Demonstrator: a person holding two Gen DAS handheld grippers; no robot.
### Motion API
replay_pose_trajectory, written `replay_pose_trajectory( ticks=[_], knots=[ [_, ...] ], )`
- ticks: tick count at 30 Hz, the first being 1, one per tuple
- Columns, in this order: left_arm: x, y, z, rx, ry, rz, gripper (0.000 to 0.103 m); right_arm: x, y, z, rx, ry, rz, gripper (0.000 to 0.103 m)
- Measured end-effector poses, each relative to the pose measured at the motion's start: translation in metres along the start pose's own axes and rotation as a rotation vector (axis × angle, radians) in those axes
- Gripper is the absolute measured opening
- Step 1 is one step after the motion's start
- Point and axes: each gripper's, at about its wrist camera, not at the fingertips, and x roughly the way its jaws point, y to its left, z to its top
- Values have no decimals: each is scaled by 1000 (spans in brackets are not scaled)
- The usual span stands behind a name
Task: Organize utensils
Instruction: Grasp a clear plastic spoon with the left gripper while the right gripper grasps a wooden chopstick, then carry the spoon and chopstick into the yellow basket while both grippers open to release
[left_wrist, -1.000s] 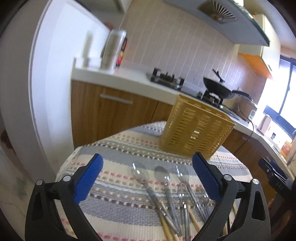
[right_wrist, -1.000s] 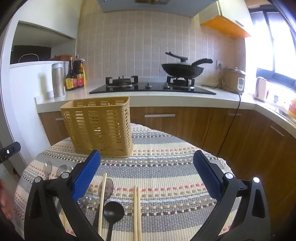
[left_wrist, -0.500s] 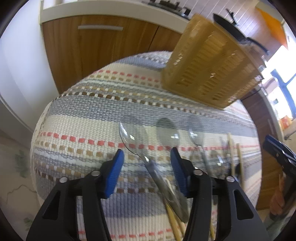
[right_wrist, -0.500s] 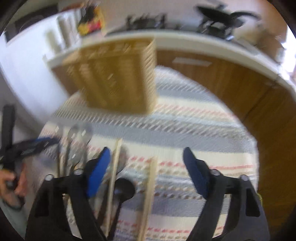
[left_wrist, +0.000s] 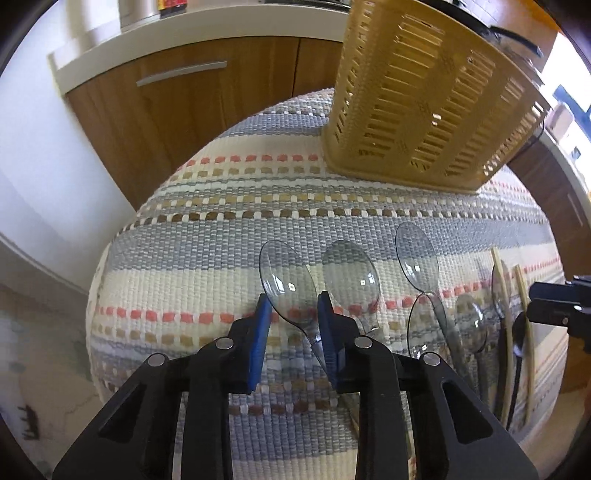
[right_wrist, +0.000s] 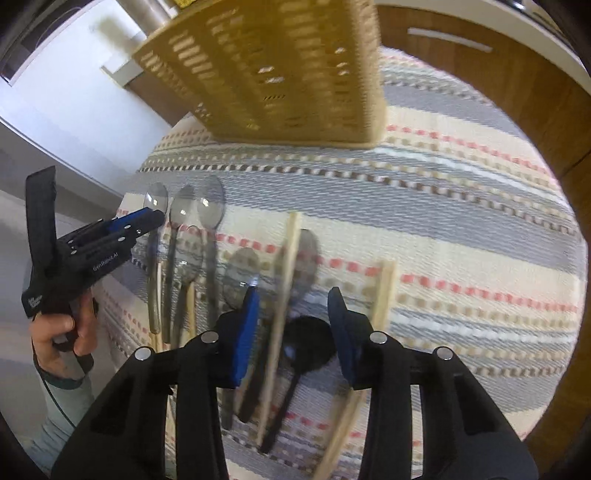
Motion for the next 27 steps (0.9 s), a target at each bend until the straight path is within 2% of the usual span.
replay_pose_trajectory(
  ticks=[4, 8, 10, 15, 17, 19, 22, 27],
  knots=[
    [2, -6, 5, 35, 20, 11, 24, 16, 17, 11, -27, 38, -38, 20],
    [2, -9, 10, 61, 29, 22, 24, 22, 25, 17, -27, 41, -46, 16],
    [3, -16, 14, 78, 29, 35, 24, 27, 25, 20, -24, 56, -44, 6],
    [2, -22, 15, 71, 23, 39, 17, 40, 29, 22, -45, 60, -48, 4],
    [0, -22, 15, 58, 22, 12, 5, 34, 29, 20, -55, 36, -35, 4],
    [-3, -20, 13, 52, 15, -14, 3, 23, 27, 16, -64, 17, -20, 4],
    [-14, -19, 14, 36, -29, -41, 3, 6, 29, 10, -77, -27, 6, 4],
    [-55, -12, 16, -22, -188, -180, 3, -44, 32, 6, -129, -177, 64, 4]
  ],
)
